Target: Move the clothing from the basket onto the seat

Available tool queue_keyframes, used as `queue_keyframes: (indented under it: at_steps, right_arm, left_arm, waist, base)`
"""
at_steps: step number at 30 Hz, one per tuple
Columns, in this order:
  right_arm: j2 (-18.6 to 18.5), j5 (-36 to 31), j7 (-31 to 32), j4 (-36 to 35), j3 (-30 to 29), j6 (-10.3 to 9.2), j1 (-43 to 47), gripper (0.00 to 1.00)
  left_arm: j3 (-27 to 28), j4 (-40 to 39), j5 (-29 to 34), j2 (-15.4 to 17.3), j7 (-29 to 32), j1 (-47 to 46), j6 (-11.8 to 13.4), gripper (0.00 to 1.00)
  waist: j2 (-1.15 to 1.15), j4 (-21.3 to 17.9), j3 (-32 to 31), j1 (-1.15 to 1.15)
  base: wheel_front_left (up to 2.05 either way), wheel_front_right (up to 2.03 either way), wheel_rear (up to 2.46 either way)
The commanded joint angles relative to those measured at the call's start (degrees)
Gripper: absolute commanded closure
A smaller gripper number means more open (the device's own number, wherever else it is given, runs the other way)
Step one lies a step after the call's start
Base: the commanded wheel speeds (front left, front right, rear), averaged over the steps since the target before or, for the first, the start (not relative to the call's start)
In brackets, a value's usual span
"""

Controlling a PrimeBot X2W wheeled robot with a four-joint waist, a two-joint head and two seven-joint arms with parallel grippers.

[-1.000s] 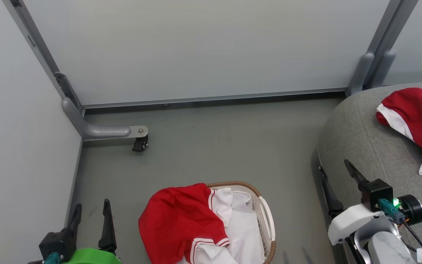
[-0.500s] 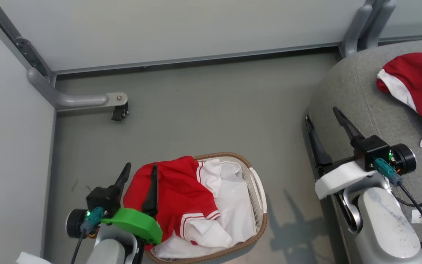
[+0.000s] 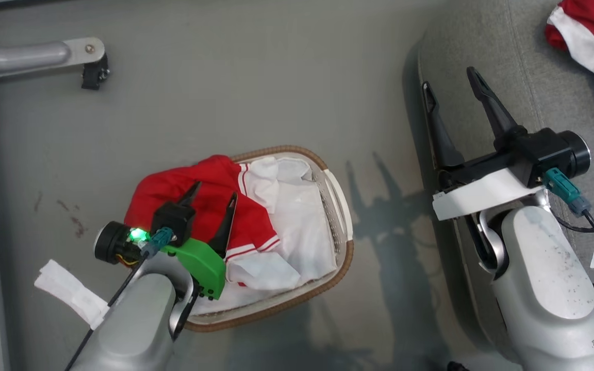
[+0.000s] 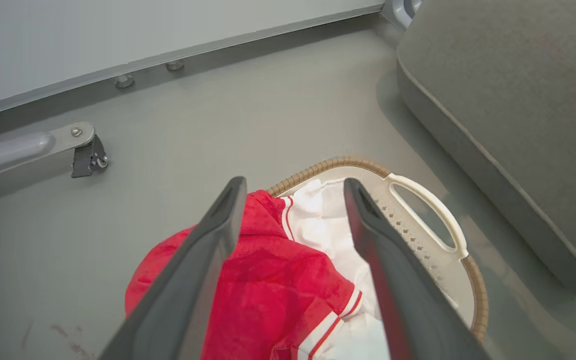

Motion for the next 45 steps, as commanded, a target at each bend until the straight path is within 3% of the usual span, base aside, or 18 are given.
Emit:
queue_keyframes:
  at_steps: [1,15,29,30,32,45]
  right_arm:
    - [0.02,0.93,-0.03,-0.61,0.34,-0.08,-1.01,0.00]
    - [0.00,5.48,-0.03,-2.98,2.89,-0.08,-2.22,0.00]
    - [0.00,7.36,-0.03,-3.84,5.27,-0.08,-1.86,0.00]
    - [-0.01,7.52,-0.03,-3.64,5.46,-0.08,-1.92,0.00]
    - [-0.03,7.85,-0.03,-3.05,5.69,-0.08,-1.97,0.00]
    - [-0.05,6.25,-0.03,0.96,5.52,-0.08,-0.33,0.00]
  left_arm:
    - [-1.65,1.73,-0.44,0.98,-0.02,-2.21,-0.14,0.00]
    - [-17.99,19.54,-5.11,2.22,2.34,-13.71,-0.14,0.00]
    - [-27.26,28.18,-8.54,2.25,10.58,-18.71,-0.13,0.00]
    - [-27.72,28.11,-9.25,2.24,10.88,-18.33,-0.13,0.20]
    - [-28.28,27.50,-10.66,2.18,10.10,-17.40,-0.13,1.00]
    - [-27.19,26.69,-20.70,-0.39,2.45,-12.77,-0.13,1.00]
  waist:
    - [0.00,-4.47,7.99,0.00]
    - [0.00,-7.93,17.28,0.00]
    - [0.00,-9.19,20.72,0.00]
    - [0.00,-9.31,20.50,0.00]
    - [0.00,-9.42,19.76,0.00]
    - [0.00,-7.05,8.58,0.00]
  base:
    - [0.00,0.00,0.00]
    - [0.00,0.00,0.00]
    - [0.00,0.00,0.00]
    - [0.00,0.00,0.00]
    - [0.00,0.00,0.00]
    - [0.00,0.00,0.00]
